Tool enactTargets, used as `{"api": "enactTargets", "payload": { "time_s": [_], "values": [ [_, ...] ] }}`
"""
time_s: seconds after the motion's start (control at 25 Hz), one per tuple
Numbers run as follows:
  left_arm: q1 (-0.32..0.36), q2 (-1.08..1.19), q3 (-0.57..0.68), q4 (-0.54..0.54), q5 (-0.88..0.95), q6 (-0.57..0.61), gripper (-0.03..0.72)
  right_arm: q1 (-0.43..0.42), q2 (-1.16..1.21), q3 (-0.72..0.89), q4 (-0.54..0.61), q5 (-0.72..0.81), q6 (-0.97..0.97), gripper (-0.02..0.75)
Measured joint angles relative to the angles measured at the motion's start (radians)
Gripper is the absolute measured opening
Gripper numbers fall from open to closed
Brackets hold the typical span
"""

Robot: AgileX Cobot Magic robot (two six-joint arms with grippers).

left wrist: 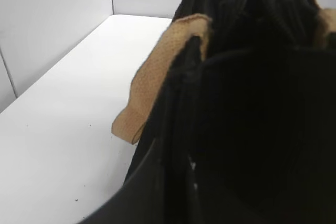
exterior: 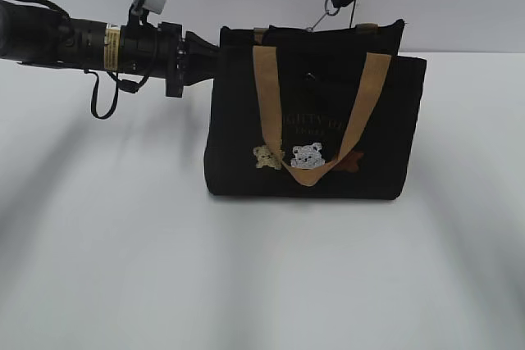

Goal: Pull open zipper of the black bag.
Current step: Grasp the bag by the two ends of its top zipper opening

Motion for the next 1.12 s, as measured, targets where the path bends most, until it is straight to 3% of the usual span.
{"api": "enactTargets", "payload": {
  "time_s": [0.76,1.12],
  "values": [
    [0.008,0.0,0.0,-0.006,-0.002,0.0,0.017,-0.149,-0.016,0.006,-0.019,0.003,0.021,-0.015],
    [0.008,0.0,0.0,-0.005,-0.001,0.0,0.017,-0.165,-0.023,0.006,-0.016,0.003,0.025,-0.015]
  ]
}}
